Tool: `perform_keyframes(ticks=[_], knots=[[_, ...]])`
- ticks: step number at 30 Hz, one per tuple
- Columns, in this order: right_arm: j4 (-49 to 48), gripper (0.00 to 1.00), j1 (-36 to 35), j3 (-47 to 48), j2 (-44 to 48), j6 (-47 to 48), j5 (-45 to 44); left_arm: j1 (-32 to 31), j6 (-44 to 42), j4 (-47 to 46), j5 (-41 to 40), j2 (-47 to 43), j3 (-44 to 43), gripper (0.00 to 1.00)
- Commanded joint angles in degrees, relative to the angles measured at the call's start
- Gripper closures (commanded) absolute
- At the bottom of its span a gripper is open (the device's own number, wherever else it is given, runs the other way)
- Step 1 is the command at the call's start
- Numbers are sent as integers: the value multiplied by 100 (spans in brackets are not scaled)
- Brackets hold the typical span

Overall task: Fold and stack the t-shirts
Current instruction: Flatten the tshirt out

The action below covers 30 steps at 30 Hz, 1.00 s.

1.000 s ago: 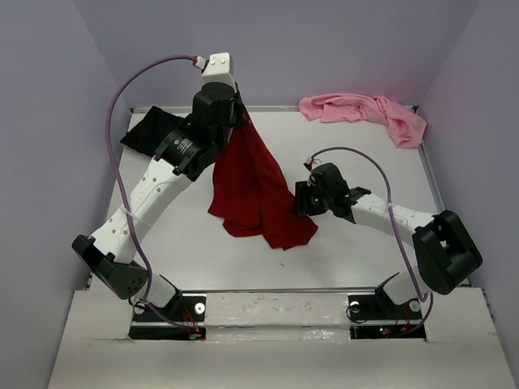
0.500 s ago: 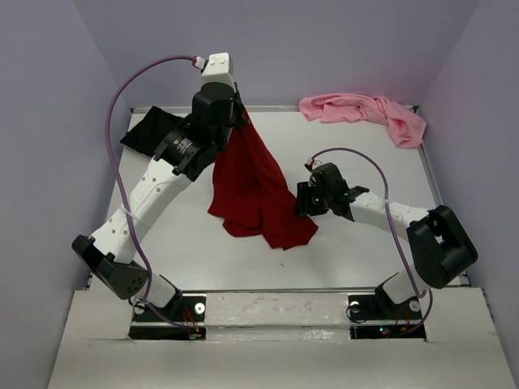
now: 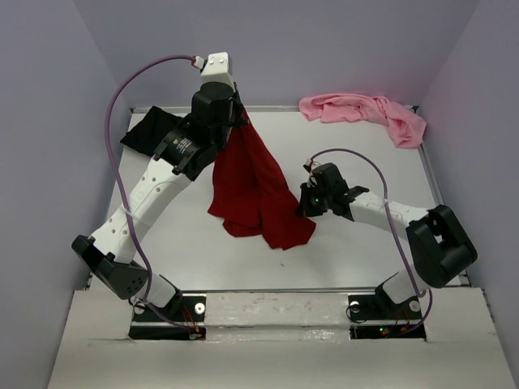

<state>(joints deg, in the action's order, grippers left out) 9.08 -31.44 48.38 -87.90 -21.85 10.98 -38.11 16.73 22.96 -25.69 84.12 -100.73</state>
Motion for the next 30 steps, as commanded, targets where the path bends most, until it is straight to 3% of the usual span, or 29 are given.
perform_keyframes(ticks=[1,6,11,20,30], knots=[[311,100,42,329,650,-48,150,58,-91,-275,-164,-273,0,100],[1086,100,94,795,1536,40,238,58,-91,-301,-304,-378,114,100],[1763,100,629,1489,1952,347,-9,145,14,-310,-419,-484,299,100],[1922,100,1438,2981,1013,752,387,339,164,-371,-927,-1019,958,100],[1922,100,2335,4582,467,743,861,1173,190,15,-894,-1582,1248,100]])
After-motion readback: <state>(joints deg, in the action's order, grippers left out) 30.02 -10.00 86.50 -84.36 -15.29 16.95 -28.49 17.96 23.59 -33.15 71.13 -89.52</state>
